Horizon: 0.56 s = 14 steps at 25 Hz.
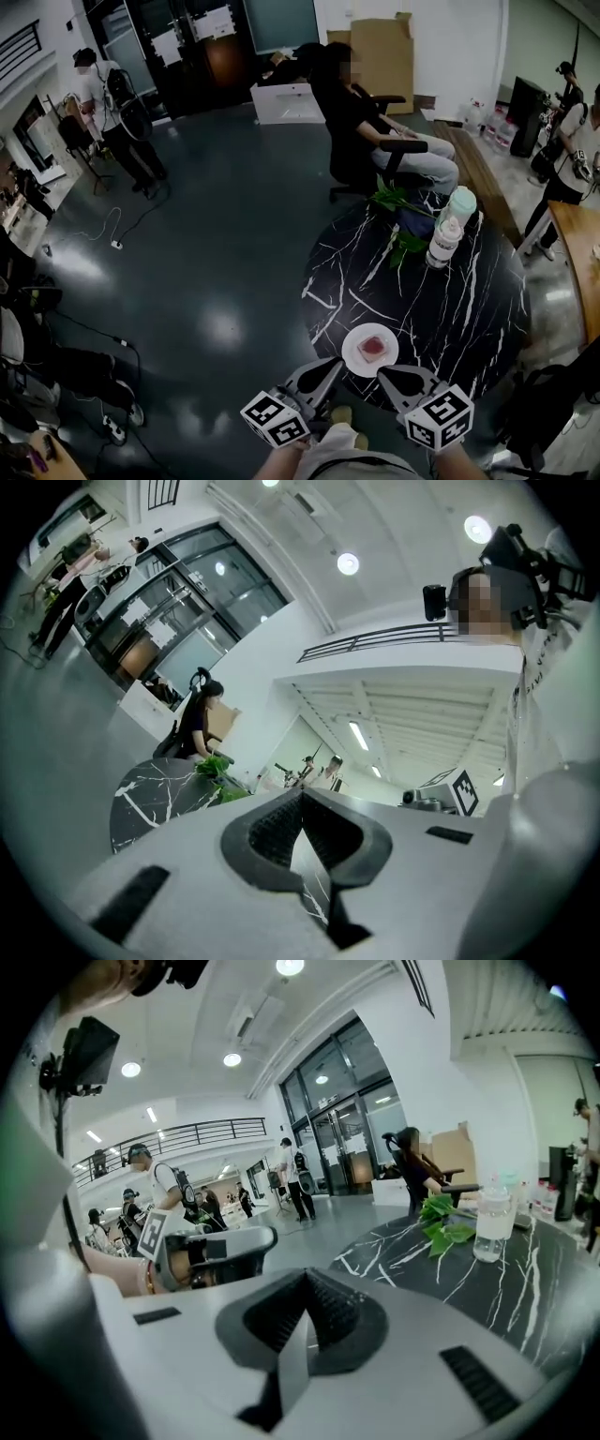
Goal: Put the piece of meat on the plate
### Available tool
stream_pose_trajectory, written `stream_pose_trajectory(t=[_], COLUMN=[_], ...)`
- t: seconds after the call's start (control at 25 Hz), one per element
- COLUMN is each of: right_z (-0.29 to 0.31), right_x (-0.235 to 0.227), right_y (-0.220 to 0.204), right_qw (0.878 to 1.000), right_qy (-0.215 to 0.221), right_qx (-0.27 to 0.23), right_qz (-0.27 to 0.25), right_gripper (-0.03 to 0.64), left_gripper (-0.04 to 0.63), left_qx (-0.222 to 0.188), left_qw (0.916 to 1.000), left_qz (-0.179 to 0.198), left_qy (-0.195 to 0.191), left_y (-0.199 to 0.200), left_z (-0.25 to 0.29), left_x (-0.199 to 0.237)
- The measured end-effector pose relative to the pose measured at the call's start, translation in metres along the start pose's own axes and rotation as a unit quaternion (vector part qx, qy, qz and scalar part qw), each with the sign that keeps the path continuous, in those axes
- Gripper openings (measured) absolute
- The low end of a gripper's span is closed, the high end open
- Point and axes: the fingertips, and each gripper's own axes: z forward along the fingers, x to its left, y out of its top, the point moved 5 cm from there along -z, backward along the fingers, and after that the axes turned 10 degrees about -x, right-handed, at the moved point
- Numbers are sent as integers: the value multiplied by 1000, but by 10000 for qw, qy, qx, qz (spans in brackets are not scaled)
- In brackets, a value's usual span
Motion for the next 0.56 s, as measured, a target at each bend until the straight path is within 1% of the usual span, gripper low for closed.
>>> stream_pose_trajectory(t=[0.16,0.32,0.56], right_z=[-5,-7,-11], right_x=[7,9,12], right_y=[14,25,31], right_qw=[9998,9993,9991], right_qy=[10,0,-67], right_qx=[-201,-348,-392], right_qz=[-56,-166,-165], right_gripper=[12,12,11], left_gripper=[9,9,9], left_qx=[-95,-208,-197], left_qw=[9998,9993,9994], left_qz=[152,305,248], left_qy=[-96,-111,-136], left_y=[14,27,32], left_z=[4,8,6], left_x=[-7,-10,-13])
